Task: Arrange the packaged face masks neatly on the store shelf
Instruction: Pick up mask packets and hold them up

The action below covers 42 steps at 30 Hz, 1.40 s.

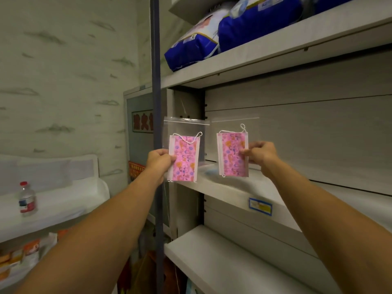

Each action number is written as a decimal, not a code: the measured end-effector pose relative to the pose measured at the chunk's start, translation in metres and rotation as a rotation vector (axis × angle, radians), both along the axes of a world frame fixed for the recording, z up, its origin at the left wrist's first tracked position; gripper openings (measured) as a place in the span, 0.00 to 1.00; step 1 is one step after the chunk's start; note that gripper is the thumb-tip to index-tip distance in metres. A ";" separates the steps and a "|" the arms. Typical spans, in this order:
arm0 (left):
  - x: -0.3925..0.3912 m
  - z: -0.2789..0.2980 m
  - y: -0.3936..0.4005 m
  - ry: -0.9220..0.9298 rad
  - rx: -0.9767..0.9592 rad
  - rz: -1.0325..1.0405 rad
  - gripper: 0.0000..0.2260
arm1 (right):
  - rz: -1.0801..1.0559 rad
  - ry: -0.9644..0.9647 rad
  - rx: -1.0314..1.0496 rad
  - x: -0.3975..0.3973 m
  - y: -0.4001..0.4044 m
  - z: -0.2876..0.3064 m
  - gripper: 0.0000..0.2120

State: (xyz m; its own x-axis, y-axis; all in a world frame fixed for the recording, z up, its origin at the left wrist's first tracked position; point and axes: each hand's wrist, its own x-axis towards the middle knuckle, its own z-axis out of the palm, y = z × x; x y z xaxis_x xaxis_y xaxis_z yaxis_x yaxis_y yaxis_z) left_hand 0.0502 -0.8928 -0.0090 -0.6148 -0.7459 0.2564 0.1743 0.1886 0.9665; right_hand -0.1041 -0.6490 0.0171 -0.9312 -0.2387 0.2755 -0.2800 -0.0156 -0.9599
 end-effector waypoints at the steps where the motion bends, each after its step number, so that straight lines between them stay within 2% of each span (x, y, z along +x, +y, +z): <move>1: -0.007 0.001 -0.007 -0.003 -0.001 0.000 0.03 | 0.002 -0.003 -0.001 -0.006 -0.007 0.001 0.18; 11: -0.057 0.000 -0.069 0.010 0.014 -0.009 0.04 | -0.036 -0.007 0.015 -0.053 -0.062 -0.003 0.13; 16: -0.086 -0.003 -0.093 -0.004 -0.011 -0.063 0.02 | -0.090 -0.008 0.039 -0.072 -0.085 -0.007 0.11; 28: -0.162 0.000 -0.191 0.019 -0.034 -0.241 0.06 | -0.246 -0.001 -0.011 -0.107 -0.167 -0.006 0.13; 32: -0.185 -0.006 -0.209 -0.001 -0.051 -0.314 0.05 | -0.303 0.013 -0.042 -0.116 -0.186 -0.014 0.11; 38: -0.222 -0.009 -0.223 0.017 -0.040 -0.363 0.08 | -0.372 0.028 -0.044 -0.131 -0.194 -0.023 0.08; 42: -0.247 -0.005 -0.223 -0.036 -0.074 -0.400 0.07 | -0.401 0.042 -0.071 -0.146 -0.193 -0.017 0.10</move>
State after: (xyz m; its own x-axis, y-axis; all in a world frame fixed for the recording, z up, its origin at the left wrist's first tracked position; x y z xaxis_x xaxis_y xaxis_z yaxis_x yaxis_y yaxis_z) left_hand -0.1973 -1.1156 -0.0145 -0.8619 -0.4269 0.2737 0.2146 0.1819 0.9596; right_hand -0.2496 -0.8423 0.0001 -0.9343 0.1617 0.3178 -0.3161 0.0368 -0.9480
